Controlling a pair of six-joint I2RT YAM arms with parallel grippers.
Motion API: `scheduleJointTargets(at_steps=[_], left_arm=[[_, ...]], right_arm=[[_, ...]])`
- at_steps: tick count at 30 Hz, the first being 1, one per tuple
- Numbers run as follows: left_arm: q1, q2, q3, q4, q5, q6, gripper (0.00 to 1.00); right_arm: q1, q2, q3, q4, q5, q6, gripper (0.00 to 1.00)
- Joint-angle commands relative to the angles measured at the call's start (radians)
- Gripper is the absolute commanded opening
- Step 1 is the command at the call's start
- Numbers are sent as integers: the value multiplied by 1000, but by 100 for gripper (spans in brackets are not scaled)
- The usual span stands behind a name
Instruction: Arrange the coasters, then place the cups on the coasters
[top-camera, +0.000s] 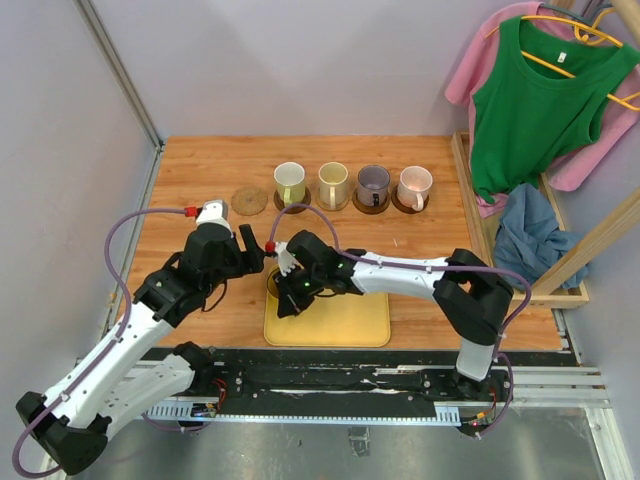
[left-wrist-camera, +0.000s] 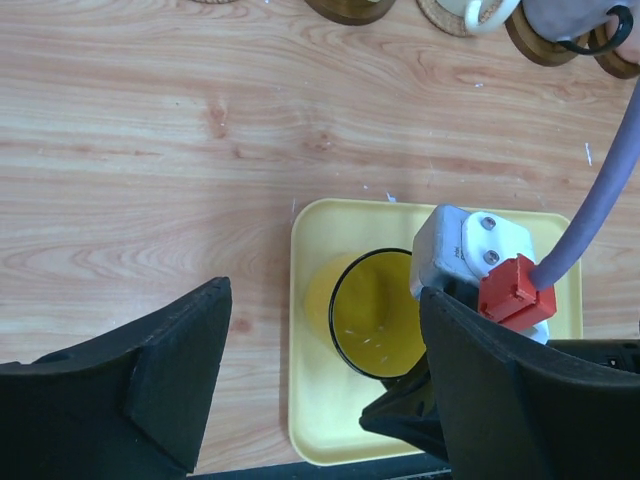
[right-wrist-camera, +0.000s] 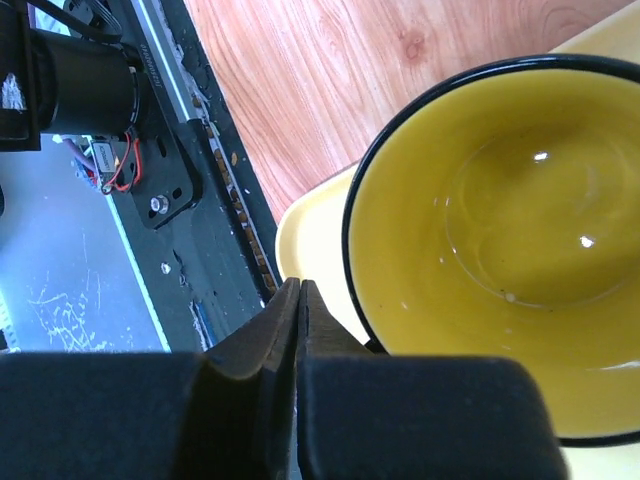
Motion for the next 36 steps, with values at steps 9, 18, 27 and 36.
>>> scheduleJointTargets(at_steps=[9, 18, 27, 36], left_arm=[[-5, -18, 29, 23, 34, 5, 80], [-8, -57, -6, 54, 120, 7, 80], [-70, -98, -85, 105, 157, -18, 79], [-174, -158, -148, 158, 150, -16, 79]], right_arm=[[59, -184, 87, -145, 106, -101, 1], [58, -292, -55, -239, 357, -58, 1], [58, -278, -193, -198, 435, -50, 1], [59, -189, -173, -118, 449, -64, 1]])
